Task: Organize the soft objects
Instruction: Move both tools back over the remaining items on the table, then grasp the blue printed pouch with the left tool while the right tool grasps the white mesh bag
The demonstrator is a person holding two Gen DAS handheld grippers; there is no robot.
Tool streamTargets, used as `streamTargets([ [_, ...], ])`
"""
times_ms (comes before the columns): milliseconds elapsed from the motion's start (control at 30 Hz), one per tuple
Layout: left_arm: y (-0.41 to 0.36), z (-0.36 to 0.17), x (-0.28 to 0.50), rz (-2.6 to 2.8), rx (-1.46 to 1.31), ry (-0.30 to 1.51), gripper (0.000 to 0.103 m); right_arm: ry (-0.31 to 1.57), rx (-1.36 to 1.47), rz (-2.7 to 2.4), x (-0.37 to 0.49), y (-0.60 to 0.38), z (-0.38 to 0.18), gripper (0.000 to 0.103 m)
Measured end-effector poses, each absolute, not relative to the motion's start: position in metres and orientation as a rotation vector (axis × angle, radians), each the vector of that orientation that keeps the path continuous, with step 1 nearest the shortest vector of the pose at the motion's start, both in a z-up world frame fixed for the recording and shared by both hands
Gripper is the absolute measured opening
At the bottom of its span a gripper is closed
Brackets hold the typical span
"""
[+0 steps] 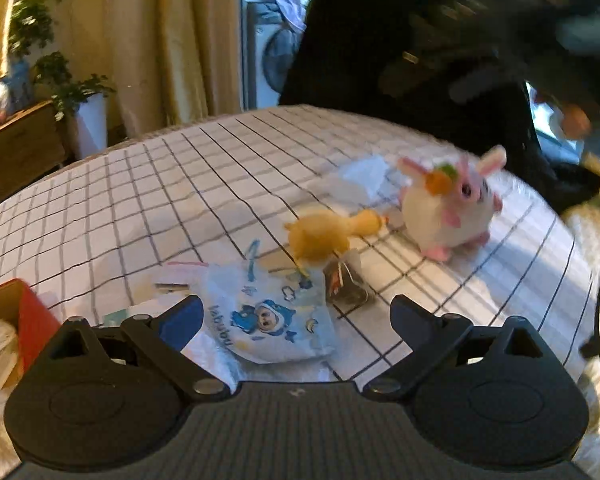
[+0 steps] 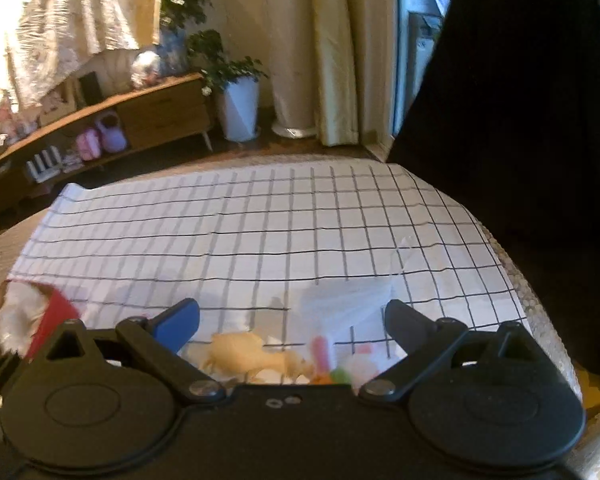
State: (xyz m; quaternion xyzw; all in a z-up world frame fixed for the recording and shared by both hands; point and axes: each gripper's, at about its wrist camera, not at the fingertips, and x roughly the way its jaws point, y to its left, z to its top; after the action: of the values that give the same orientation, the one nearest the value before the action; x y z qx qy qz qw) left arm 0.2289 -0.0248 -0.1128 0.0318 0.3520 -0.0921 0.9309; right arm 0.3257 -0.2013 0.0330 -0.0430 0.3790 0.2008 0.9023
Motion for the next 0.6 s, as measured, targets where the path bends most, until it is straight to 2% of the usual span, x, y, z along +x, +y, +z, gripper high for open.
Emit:
streamTargets([
  [600, -0.024, -0.152, 0.255, -0.195, 0.071, 0.776, 0.099, 1.072, 0.045, 0.193, 0.44, -0.189, -0.045, 0.094],
])
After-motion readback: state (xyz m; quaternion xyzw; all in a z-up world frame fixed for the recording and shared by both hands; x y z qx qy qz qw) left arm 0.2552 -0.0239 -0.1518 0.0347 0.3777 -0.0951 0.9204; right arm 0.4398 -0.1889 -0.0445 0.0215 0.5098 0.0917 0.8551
